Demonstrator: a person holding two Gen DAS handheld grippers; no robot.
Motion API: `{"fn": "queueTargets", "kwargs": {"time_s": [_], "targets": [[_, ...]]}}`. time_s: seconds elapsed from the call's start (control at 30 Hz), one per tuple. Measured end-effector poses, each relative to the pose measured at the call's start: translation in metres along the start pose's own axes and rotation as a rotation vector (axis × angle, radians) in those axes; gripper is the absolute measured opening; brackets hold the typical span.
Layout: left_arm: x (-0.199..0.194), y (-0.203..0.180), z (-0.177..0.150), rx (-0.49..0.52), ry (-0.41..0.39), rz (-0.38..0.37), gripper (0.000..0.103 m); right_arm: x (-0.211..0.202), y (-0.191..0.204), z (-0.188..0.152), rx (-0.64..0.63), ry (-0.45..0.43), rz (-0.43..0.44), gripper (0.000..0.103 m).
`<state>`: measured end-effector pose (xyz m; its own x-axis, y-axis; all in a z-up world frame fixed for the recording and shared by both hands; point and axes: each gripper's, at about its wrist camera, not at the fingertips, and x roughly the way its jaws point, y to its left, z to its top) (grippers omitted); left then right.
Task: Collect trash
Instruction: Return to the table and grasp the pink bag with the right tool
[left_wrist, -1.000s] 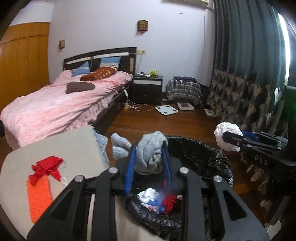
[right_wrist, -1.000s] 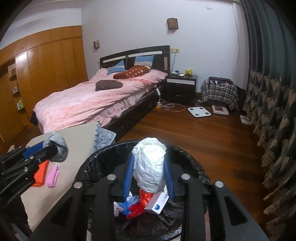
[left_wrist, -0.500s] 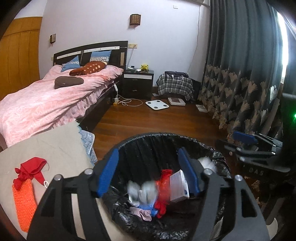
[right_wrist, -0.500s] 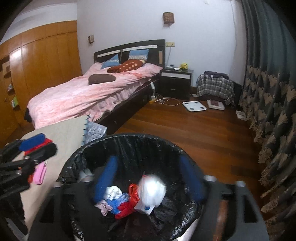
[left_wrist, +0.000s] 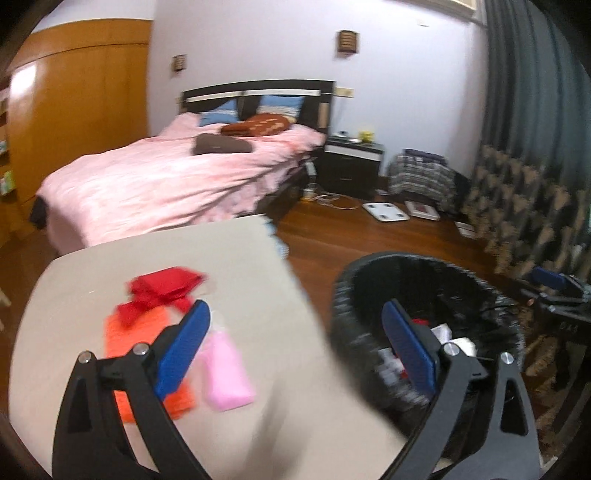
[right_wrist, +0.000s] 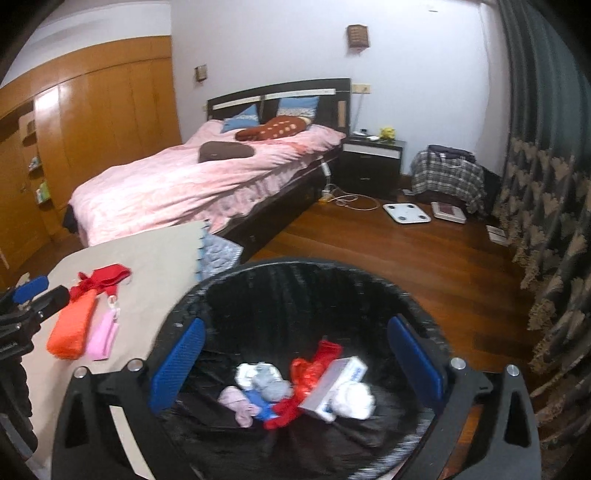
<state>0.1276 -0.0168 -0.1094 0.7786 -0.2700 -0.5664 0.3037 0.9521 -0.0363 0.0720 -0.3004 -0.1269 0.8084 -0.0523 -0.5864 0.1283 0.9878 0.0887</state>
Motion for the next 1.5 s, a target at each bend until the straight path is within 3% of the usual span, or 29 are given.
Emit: {"fn": "queueTargets", "kwargs": {"time_s": [0.27, 0.67, 0.93, 1.23, 1.5], "targets": [[-0.021, 0.078, -0.017, -0.069, 0.006, 0.178, 0.092, 0.02, 0.08, 0.004, -0.088, 0.012, 0.14, 0.097], [-0.032, 0.161, -0.043, -0.149, 0.039, 0.332, 0.091, 0.059, 0.197, -0.003, -0.243, 0.024, 0.314, 0.097], [-0.032, 0.19, -0.056, -0.2, 0.059, 0.374, 0.089, 0.107, 0.239, -0.026, -0.277, 0.151, 0.347, 0.079], [-0.019, 0.195, -0.068, -0.208, 0.101, 0.36, 0.084, 0.145, 0.244, -0.051, -0.286, 0.281, 0.336, 0.056], [0.0, 0.184, -0.071, -0.203, 0.126, 0.317, 0.083, 0.146, 0.247, -0.059, -0.294, 0.314, 0.392, 0.021]]}}
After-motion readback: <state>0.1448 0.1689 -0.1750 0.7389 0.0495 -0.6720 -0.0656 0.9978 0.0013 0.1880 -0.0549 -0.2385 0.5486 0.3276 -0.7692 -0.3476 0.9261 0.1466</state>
